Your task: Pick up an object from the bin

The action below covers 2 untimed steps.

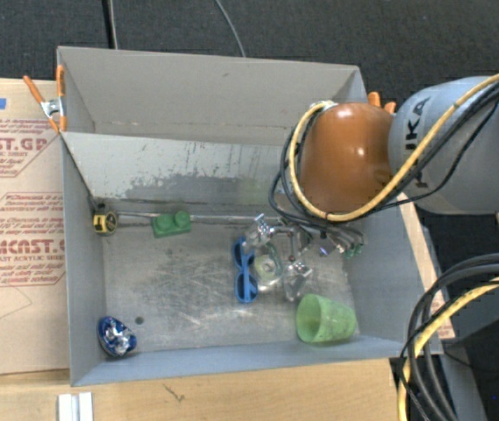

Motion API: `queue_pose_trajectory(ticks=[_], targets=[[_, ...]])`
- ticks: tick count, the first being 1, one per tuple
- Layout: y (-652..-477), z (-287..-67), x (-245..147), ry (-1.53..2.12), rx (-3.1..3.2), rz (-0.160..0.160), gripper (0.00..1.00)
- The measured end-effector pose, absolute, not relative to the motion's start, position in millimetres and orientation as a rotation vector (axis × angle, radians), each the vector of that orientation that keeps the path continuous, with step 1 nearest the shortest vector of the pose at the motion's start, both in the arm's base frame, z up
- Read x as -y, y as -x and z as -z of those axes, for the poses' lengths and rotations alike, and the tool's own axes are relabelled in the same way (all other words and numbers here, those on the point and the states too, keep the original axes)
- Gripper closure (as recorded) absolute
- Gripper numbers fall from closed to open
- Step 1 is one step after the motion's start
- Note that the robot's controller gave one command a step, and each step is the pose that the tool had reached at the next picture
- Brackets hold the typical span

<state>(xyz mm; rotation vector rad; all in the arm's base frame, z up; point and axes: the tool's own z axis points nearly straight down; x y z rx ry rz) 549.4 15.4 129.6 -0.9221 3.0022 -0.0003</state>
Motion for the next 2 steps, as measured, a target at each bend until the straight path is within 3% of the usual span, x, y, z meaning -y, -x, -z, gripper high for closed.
queue_pose_trajectory(ticks=[1,2], targets=[[-584.0,-74.9,-25.5,1.822,-2.546,0.000,0.00],[-583.9,-75.9,-22.6,1.822,-2.552,0.004,1.00]])
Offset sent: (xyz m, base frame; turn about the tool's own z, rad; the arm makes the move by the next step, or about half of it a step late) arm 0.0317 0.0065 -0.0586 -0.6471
